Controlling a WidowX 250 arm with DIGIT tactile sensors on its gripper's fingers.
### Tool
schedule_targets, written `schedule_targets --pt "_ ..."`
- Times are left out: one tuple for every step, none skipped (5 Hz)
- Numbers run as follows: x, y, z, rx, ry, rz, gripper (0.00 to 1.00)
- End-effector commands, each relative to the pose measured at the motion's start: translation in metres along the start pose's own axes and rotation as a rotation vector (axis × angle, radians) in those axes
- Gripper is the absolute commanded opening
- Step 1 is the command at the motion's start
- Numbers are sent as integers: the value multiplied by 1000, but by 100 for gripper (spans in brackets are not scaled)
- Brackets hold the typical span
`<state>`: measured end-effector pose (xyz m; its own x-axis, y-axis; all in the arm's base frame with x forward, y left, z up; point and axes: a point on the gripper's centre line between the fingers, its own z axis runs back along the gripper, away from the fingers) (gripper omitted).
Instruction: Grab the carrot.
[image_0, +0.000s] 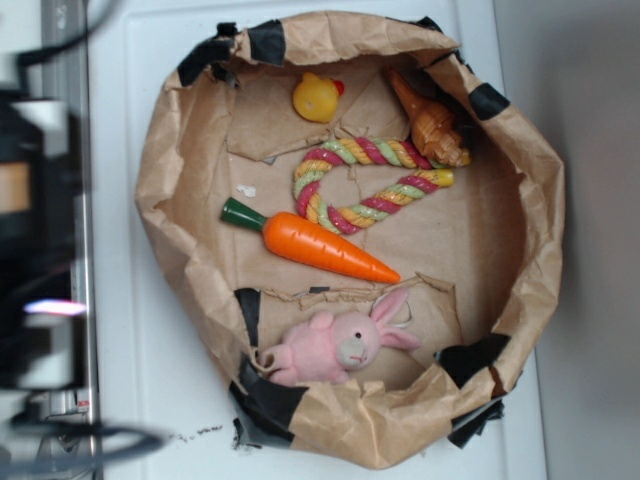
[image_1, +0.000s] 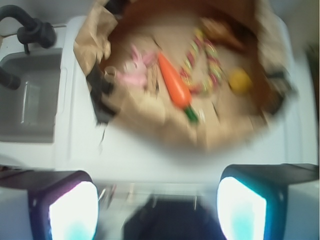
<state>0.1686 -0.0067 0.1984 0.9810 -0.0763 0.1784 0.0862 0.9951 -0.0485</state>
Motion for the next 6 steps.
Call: schedule_targets --pt "54 29 -41 -27 -43 11 100" --pt "54 30 -79 -30 14 30 100" --pt "38 23 -106 -1 99 69 100" --pt "32 18 -124 3 109 53 100" --pt "33 13 -145 33 96 -2 100" --pt "43 8 -166 80 99 -73 100"
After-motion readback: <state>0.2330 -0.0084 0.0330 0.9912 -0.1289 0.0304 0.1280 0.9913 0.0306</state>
